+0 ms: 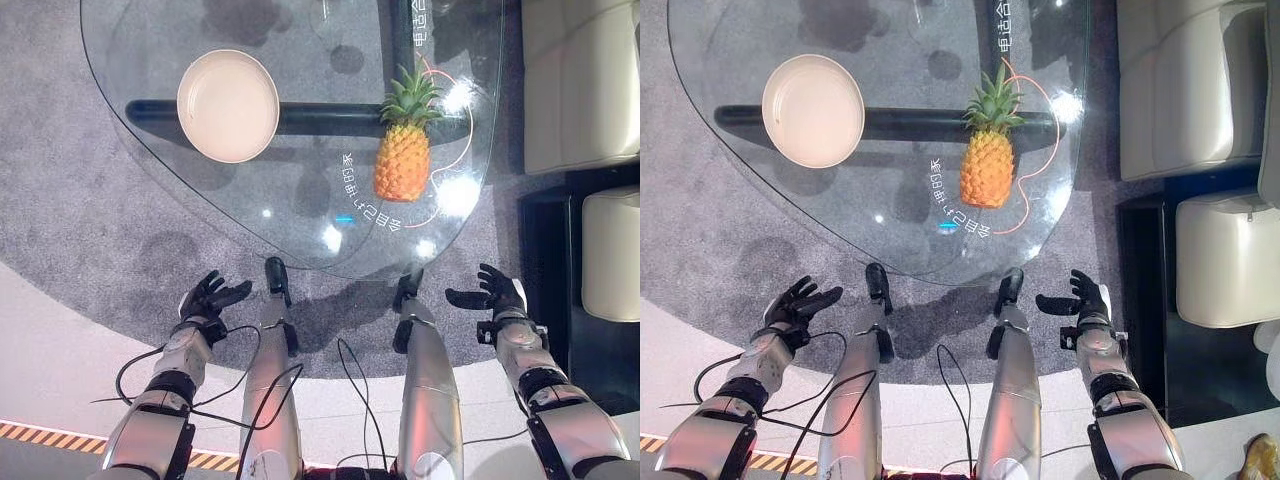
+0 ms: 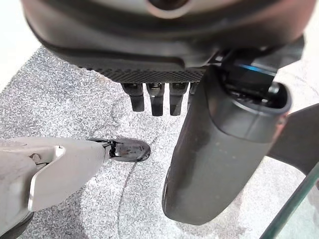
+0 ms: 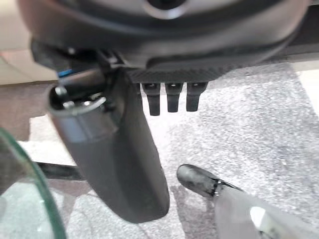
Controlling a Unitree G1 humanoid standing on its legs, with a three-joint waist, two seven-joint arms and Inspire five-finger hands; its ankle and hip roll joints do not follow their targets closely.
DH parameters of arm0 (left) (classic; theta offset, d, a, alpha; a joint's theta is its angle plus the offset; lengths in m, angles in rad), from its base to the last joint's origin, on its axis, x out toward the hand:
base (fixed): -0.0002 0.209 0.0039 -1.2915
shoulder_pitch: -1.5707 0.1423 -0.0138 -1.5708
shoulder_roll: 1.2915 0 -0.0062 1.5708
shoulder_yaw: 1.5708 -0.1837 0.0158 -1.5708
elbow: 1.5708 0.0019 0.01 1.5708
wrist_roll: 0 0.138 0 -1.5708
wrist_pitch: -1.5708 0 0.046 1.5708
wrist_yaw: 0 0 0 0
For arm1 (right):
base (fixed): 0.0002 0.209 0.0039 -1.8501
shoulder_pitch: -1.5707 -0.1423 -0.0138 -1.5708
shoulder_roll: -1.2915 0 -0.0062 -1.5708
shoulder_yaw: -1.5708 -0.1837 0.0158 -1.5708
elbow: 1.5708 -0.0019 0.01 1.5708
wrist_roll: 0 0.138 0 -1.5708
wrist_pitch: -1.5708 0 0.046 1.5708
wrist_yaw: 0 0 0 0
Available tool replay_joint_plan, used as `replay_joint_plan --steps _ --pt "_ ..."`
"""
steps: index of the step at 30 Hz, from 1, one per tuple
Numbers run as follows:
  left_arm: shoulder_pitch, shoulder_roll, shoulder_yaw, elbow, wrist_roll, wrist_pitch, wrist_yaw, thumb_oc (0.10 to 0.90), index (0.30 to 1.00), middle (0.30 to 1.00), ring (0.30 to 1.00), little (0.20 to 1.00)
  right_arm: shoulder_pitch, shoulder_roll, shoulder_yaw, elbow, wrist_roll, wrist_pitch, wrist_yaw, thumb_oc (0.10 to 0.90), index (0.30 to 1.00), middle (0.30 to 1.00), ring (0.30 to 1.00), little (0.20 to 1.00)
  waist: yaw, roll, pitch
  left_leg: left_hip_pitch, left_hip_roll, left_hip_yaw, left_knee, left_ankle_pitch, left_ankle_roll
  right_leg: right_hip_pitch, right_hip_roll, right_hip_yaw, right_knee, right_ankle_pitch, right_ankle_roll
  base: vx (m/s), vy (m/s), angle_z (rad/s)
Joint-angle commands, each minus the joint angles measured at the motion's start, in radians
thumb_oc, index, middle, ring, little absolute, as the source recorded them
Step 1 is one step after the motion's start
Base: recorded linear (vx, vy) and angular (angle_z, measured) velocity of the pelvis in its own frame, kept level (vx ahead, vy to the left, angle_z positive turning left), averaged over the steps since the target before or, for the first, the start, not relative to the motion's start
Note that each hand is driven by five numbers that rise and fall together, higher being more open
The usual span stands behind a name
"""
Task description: Pick up the fruit to the plate
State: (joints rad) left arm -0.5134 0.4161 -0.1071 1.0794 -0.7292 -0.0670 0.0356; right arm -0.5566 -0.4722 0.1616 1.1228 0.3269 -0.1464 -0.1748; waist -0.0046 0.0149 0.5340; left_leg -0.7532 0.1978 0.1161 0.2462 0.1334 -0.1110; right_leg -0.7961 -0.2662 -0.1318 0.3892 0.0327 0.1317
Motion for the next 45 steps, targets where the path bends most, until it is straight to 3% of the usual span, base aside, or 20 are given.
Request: replay_joint_plan --steps 1,6,14,20,23,33,45 --pt "0.028 0.067 -0.002 0.022 0.024 -0.028 0.027 0.800 0.900 0.900 0.900 0.900 0.027 -0.066 0.009 -0.026 0.005 -0.008 -0.101 0.800 0.900 0.900 0.900 0.900 0.004 -0.012 -0.014 -0.067 0.021 -0.097 0.183 -0.124 -0.039 -0.045 -0.041 0.018 0.029 0.013 0.039 0.00 0.000 0.00" --pt "0.033 0.069 -0.017 0.030 0.029 -0.031 0.007 0.800 0.900 0.900 0.900 0.900 0.015 -0.095 -0.027 0.007 0.037 -0.009 -0.208 0.800 0.900 0.900 0.900 0.900 0.005 -0.006 -0.014 -0.067 0.020 -0.097 0.177 -0.123 -0.038 -0.045 -0.040 0.015 0.027 0.015 0.040 0.00 0.000 0.00" --pt "0.052 0.067 -0.040 0.025 0.034 -0.037 0.007 0.800 0.900 0.900 0.900 0.900 0.011 -0.143 -0.125 -0.043 0.108 -0.101 -0.426 0.800 0.900 0.900 0.900 0.900 0.004 -0.003 -0.014 -0.064 0.021 -0.096 0.182 -0.132 -0.036 -0.041 -0.042 0.012 0.028 0.017 0.043 0.01 -0.004 0.00" --pt "0.072 0.057 -0.054 0.002 0.027 -0.045 0.024 0.800 0.900 0.900 0.900 0.900 -0.002 -0.157 -0.136 -0.247 0.114 -0.183 -0.567 0.800 0.900 0.900 0.900 0.900 -0.003 -0.003 -0.014 -0.061 0.015 -0.095 0.169 -0.130 -0.034 -0.040 -0.044 0.007 0.014 0.024 0.044 0.00 0.000 0.00" --pt "0.081 0.053 -0.057 -0.011 0.024 -0.045 0.032 0.800 0.900 0.900 0.900 0.900 -0.001 -0.155 -0.118 -0.352 0.108 -0.183 -0.607 0.800 0.900 0.900 0.900 0.900 -0.006 -0.003 -0.014 -0.058 0.013 -0.092 0.159 -0.126 -0.035 -0.039 -0.045 0.004 0.005 0.028 0.044 0.00 0.000 0.00" --pt "0.108 0.029 -0.043 -0.023 0.030 -0.068 0.031 0.800 0.900 0.900 0.900 0.900 0.013 -0.140 -0.054 -0.746 -0.031 -0.174 -0.603 0.800 0.900 0.900 0.900 0.900 -0.021 -0.001 -0.014 -0.053 0.008 -0.088 0.137 -0.112 -0.032 -0.041 -0.048 0.002 -0.008 0.030 0.043 0.00 0.006 0.00" --pt "0.129 0.003 -0.022 -0.013 0.049 -0.090 0.012 0.800 0.900 0.900 0.900 0.900 0.027 -0.108 0.025 -0.975 -0.117 -0.138 -0.511 0.800 0.900 0.900 0.900 0.900 -0.027 0.004 -0.014 -0.039 0.003 -0.070 0.115 -0.097 -0.031 -0.036 -0.051 0.003 -0.018 0.030 0.040 0.00 0.010 0.00"
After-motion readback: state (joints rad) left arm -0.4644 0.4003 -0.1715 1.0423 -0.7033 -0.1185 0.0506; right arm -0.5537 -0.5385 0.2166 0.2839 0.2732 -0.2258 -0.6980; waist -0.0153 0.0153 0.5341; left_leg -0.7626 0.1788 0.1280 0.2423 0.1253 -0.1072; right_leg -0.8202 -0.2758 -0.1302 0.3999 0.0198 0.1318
